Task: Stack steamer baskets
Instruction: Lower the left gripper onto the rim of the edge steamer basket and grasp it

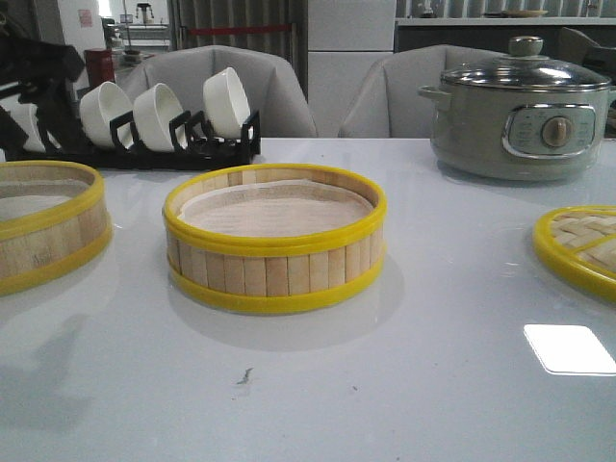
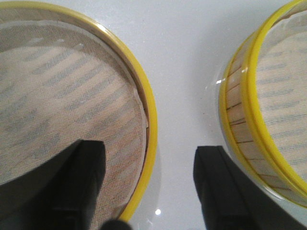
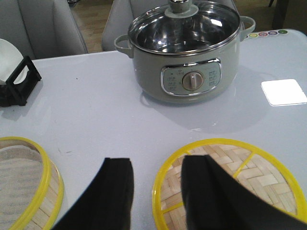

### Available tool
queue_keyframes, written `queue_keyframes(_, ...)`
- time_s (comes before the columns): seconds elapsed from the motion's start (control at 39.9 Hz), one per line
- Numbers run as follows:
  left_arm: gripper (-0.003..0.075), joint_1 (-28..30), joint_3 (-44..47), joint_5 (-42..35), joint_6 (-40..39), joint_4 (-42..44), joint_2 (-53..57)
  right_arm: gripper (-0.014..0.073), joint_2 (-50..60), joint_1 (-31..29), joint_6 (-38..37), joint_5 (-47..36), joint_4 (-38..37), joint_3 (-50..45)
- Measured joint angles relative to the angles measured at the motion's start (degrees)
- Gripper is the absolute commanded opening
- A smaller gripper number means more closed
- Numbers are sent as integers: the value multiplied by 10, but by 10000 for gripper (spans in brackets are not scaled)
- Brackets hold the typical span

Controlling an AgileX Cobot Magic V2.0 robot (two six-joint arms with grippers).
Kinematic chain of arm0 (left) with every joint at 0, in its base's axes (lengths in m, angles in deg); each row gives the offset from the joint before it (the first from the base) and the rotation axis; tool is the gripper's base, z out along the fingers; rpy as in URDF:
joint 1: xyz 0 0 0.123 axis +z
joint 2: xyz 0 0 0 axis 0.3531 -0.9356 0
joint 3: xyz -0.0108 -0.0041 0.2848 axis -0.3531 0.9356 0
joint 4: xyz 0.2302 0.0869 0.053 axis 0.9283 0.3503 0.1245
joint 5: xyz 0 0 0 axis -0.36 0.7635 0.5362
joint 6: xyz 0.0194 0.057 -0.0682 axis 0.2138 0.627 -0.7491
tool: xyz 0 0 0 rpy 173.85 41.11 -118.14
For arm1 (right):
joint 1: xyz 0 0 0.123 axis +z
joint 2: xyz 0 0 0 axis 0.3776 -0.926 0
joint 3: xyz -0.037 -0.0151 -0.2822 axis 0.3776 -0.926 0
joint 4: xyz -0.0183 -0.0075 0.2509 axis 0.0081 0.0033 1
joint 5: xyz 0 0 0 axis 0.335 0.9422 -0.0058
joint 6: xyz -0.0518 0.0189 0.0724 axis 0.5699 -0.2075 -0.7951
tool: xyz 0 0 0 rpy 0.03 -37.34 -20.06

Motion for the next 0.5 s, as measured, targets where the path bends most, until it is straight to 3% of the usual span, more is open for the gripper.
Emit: queue_keyframes(0.5, 463, -30, 0, -52, 13, -3, -99, 363, 0, 0, 0, 27, 0, 0)
